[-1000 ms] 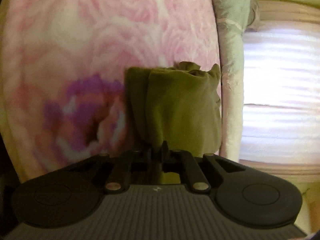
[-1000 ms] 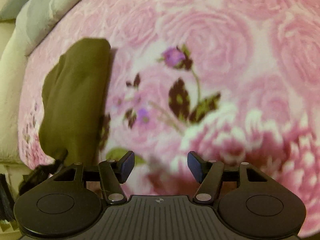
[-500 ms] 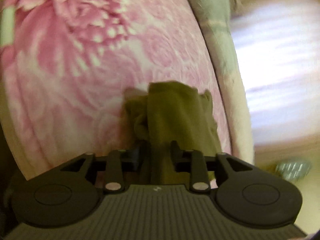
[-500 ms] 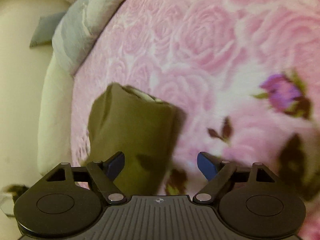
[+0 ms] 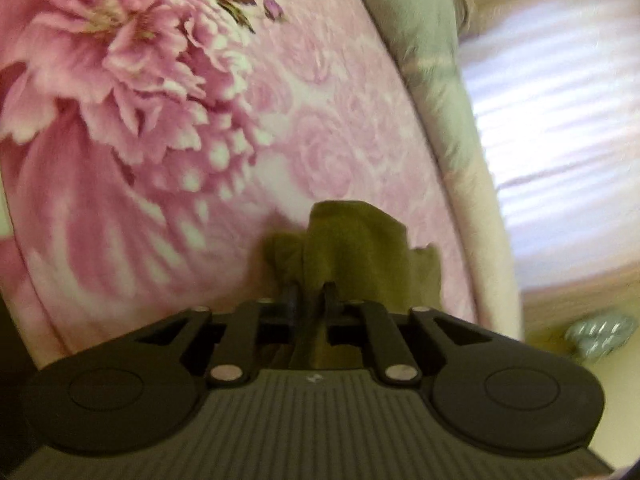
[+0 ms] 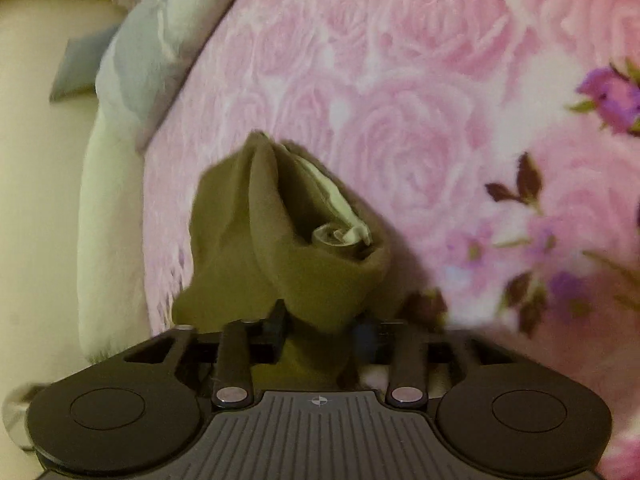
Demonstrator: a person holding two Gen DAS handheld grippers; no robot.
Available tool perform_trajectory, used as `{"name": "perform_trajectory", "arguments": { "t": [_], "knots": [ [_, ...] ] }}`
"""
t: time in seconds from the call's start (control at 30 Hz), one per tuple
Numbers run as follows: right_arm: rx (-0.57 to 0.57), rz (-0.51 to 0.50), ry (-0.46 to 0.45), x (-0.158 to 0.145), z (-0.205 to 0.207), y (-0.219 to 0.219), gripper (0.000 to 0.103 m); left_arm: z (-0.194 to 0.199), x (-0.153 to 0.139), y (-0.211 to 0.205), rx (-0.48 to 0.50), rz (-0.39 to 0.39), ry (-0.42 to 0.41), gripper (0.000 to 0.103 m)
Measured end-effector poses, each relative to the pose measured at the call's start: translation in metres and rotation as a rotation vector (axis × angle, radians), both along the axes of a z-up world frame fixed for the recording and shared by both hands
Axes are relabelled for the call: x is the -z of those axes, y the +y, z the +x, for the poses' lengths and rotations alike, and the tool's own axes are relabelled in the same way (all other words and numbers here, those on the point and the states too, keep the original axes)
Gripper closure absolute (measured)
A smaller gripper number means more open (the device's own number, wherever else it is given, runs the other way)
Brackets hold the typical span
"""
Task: Fold clothes
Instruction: 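Lower the shirt onto the bed with the left gripper and open it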
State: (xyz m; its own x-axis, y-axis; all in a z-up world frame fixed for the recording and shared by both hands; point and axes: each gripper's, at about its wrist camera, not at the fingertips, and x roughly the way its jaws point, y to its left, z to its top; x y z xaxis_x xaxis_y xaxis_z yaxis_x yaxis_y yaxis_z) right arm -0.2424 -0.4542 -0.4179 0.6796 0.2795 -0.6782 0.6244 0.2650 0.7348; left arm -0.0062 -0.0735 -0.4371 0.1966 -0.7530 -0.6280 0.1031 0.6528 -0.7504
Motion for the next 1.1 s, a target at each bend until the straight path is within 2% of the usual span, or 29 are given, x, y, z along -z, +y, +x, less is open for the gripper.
{"name": "perform_trajectory", "arguments": {
  "t": [0.07, 0.1, 0.17, 0.23, 0.33, 0.43, 0.5, 0.53, 0.57, 0.6, 0.67, 0.77, 0.87, 0.9, 0.93, 0.97, 1.0, 1.1],
  "knots": [
    [-0.077, -0.092, 0.031, -0.013, -0.001, -0.011, 0.037, 0.001, 0.000, 0.002, 0.034, 0.018, 0.018, 0.075],
    [-0.123, -0.144, 0.032, -0.020, 0.000, -0.018, 0.037, -0.001, -0.001, 0.006, 0.032, 0.020, 0.026, 0.074],
    [-0.180, -0.218, 0.022, -0.033, 0.002, -0.037, 0.037, -0.005, 0.000, 0.016, 0.003, 0.017, 0.045, 0.067],
    [-0.227, -0.246, -0.008, -0.037, 0.009, -0.056, 0.037, -0.011, 0.005, 0.023, -0.027, 0.006, 0.069, 0.063],
    [-0.288, -0.214, -0.042, -0.025, 0.035, -0.070, 0.037, -0.016, 0.015, 0.021, -0.046, -0.017, 0.102, 0.056],
    [-0.315, -0.105, -0.060, 0.004, 0.068, -0.074, 0.037, -0.012, 0.022, 0.014, -0.085, -0.065, 0.090, 0.056],
    [-0.292, -0.025, -0.086, 0.022, 0.081, -0.073, 0.037, -0.006, 0.025, 0.008, -0.114, -0.107, 0.069, 0.061],
    [-0.278, 0.008, -0.099, 0.030, 0.086, -0.071, 0.038, -0.002, 0.027, 0.004, -0.108, -0.119, 0.060, 0.069],
    [-0.267, 0.035, -0.110, 0.037, 0.091, -0.070, 0.052, 0.003, 0.028, -0.001, -0.088, -0.111, 0.049, 0.093],
    [-0.288, 0.012, -0.092, 0.038, 0.095, -0.066, 0.084, 0.007, 0.029, -0.006, -0.071, -0.104, 0.040, 0.095],
    [-0.306, -0.034, -0.087, 0.034, 0.099, -0.061, 0.088, 0.017, 0.027, -0.015, -0.046, -0.096, 0.029, 0.096],
    [-0.286, -0.108, -0.173, 0.016, 0.092, -0.064, 0.090, 0.035, 0.009, -0.028, 0.005, -0.101, -0.061, 0.096],
    [-0.258, -0.163, -0.215, 0.007, 0.096, -0.068, 0.089, 0.053, 0.005, -0.043, 0.026, -0.066, -0.082, 0.093],
    [-0.258, -0.190, -0.197, 0.008, 0.101, -0.068, 0.084, 0.059, 0.004, -0.049, 0.034, -0.037, -0.086, 0.090],
    [-0.261, -0.205, -0.158, 0.011, 0.106, -0.067, 0.071, 0.064, 0.004, -0.053, 0.039, 0.021, -0.085, 0.084],
    [-0.254, -0.248, -0.098, 0.011, 0.111, -0.065, 0.049, 0.065, 0.002, -0.056, 0.044, 0.053, -0.096, 0.083],
    [-0.237, -0.321, -0.082, 0.003, 0.108, -0.064, 0.044, 0.062, -0.002, -0.060, 0.066, 0.061, -0.127, 0.082],
    [-0.191, -0.550, -0.088, -0.030, 0.097, -0.058, 0.044, 0.053, -0.014, -0.073, 0.130, 0.087, -0.220, 0.083]
  ]
}}
